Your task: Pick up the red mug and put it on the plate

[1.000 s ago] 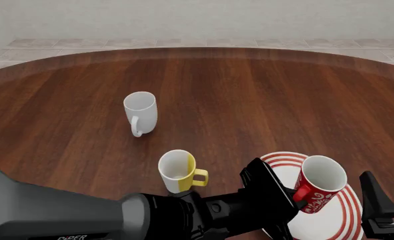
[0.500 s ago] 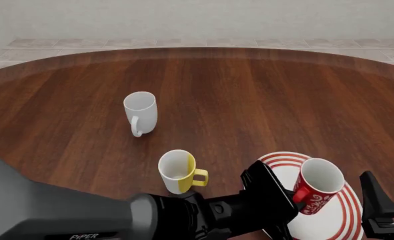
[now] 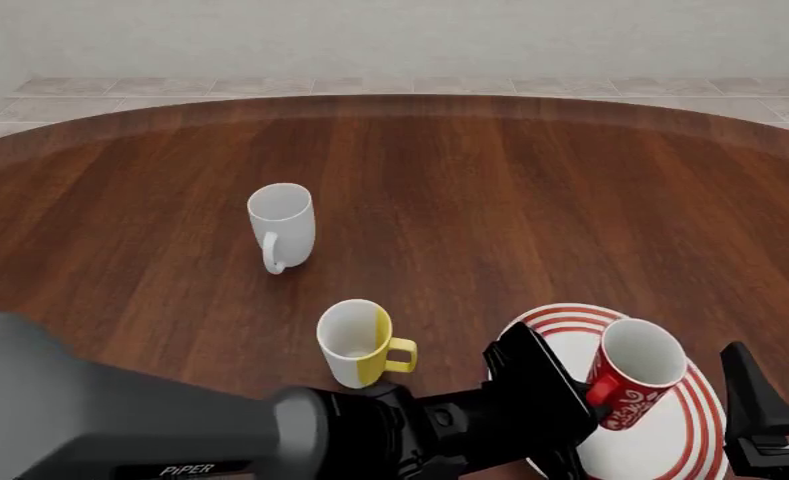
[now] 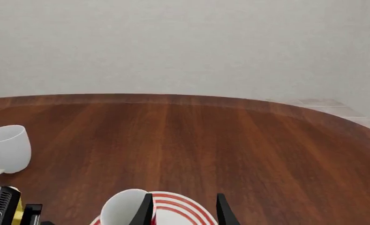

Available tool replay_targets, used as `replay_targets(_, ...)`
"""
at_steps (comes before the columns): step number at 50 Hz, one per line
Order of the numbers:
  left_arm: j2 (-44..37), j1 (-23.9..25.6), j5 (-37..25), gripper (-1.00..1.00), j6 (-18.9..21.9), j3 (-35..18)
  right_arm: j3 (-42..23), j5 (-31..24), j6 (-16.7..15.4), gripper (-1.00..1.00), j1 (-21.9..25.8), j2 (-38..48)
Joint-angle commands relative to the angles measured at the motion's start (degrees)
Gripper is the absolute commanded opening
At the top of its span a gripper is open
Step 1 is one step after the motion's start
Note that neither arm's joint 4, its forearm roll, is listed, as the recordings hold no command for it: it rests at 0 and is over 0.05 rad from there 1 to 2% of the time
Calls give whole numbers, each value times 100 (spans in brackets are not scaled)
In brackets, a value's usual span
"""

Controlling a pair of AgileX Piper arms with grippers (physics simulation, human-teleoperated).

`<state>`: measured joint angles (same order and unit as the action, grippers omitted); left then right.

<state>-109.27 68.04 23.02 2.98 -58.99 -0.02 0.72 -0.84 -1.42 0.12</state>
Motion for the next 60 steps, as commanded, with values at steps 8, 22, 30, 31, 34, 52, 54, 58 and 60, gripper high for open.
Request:
replay_targets(8,-142,-27,28,-100,-36,-101,0,-2,-2,100,0,-1)
replay_targets(22,-226,-49,45,-100,-34,-141,0,-7,-6,100,1,3)
replay_targets(30,-280,-64,100,-100,-74,-130,0,-10,-4,100,-7,4)
replay_targets(31,-293,-65,108,-100,-70,-129,0,-11,0,100,-8,4)
replay_targets(34,-341,-72,129,-100,-85,-139,0,-14,4,100,-4,4)
replay_targets(52,-467,-96,157,-100,-151,-172,1,-19,21,100,-24,4)
replay_targets(54,-479,-87,165,-100,-134,-174,1,-19,23,100,-23,5)
replay_targets(58,-485,-88,157,-100,-143,-179,0,-14,20,100,-19,7)
replay_targets(60,-492,-92,166,-100,-143,-180,0,-12,20,100,-21,8)
